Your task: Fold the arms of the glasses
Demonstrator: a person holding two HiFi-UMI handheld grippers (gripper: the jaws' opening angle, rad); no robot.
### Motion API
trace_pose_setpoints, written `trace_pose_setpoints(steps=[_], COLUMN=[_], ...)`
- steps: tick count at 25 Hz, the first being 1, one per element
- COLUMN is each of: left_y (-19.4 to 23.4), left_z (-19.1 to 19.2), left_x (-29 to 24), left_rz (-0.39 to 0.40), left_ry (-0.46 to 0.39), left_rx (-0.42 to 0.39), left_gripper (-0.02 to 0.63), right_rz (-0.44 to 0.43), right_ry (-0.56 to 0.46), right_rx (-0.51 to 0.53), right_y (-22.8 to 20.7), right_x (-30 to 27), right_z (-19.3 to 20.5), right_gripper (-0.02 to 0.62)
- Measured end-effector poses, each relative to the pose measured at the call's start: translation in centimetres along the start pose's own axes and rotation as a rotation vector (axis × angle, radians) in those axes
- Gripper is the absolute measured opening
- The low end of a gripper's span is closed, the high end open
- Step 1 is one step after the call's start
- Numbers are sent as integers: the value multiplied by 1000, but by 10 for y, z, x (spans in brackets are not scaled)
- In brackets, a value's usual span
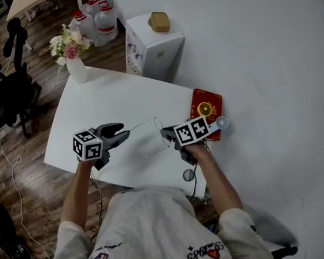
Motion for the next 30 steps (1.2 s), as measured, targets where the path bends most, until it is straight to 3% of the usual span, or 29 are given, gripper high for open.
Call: trace_pose_setpoints(steps=[10,17,20,30], left_y=[-27,-41,-46,-56], left_z=[11,17,20,33], left_x=[-28,-44,-51,-75], left_rz=[149,240,260,300], left_ry=[158,191,220,291], left_rx=[-38,1,-12,-4], left_gripper=[140,48,20,15], right_rz=[7,11,6,-11], right_ry=[-8,-5,-7,-21], right_rx=[-13,-10,-5,0], right_y=[1,4,6,14], right_x=[5,7,6,5], right_z=[7,9,7,3], right_gripper=[26,26,26,26])
Point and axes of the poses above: the fingertips, and each gripper's own axes: x backward along the fingers, y to its left, z out of its underside, the point moved 4 cm from there along x, backward along the fingers, and after that the axes turned 7 degrees about x, right-handed, at the moved point
